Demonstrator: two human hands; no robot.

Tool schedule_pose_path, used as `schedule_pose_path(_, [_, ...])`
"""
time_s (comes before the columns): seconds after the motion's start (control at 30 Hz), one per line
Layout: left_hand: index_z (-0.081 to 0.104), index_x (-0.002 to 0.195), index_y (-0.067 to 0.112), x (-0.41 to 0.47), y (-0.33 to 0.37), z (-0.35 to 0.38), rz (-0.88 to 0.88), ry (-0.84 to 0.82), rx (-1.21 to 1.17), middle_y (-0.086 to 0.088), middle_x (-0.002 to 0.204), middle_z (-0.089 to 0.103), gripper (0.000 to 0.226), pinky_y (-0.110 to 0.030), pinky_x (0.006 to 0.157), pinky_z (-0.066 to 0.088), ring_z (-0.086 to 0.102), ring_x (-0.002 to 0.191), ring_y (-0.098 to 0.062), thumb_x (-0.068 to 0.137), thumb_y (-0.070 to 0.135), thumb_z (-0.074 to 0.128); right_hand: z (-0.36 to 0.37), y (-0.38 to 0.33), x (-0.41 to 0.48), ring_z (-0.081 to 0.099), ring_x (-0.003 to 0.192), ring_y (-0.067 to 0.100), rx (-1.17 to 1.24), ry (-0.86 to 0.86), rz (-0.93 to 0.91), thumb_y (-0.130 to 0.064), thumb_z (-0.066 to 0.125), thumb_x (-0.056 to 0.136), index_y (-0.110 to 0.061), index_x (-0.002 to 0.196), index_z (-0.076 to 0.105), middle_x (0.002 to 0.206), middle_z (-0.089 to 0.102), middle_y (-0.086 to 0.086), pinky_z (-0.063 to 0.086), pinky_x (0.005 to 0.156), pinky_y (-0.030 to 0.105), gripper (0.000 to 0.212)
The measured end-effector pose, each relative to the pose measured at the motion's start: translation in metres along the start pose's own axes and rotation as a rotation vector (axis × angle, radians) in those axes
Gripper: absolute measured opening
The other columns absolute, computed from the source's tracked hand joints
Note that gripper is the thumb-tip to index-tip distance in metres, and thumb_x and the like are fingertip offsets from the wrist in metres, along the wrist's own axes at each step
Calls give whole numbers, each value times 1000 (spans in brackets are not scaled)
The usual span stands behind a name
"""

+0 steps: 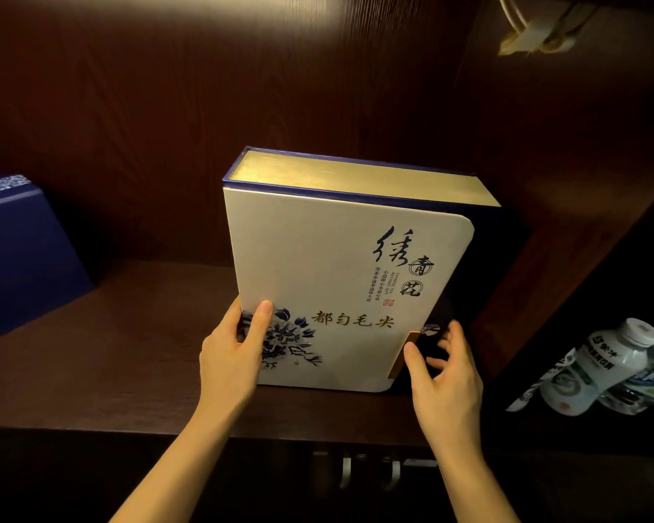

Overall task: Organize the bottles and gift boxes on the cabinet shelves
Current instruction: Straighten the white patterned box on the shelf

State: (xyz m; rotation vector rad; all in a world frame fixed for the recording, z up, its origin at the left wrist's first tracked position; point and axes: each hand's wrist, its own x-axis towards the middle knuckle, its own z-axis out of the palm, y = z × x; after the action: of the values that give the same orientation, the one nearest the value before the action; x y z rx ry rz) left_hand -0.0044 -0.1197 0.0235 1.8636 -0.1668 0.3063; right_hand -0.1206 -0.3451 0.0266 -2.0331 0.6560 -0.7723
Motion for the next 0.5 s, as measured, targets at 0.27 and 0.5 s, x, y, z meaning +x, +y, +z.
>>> schedule_pose_path(0.27, [63, 100, 32, 2, -2, 1, -14, -12, 21, 23, 89, 68, 46, -30, 65, 43, 61, 78, 3, 90, 72, 43, -3, -1, 2, 57, 108, 13, -20, -34, -18, -34, 69, 91, -18, 156, 28, 145, 51, 7, 46, 84, 28, 78])
schedule_pose_path(0.5, [55, 129, 37, -2, 0, -3, -10, -113, 7, 32, 113, 64, 49, -23, 82, 48, 59, 104, 11, 90, 66, 51, -8, 2, 0, 49, 134, 22, -12, -127, -13, -35, 69, 90, -24, 158, 18, 156, 41, 5, 43, 102, 38, 86])
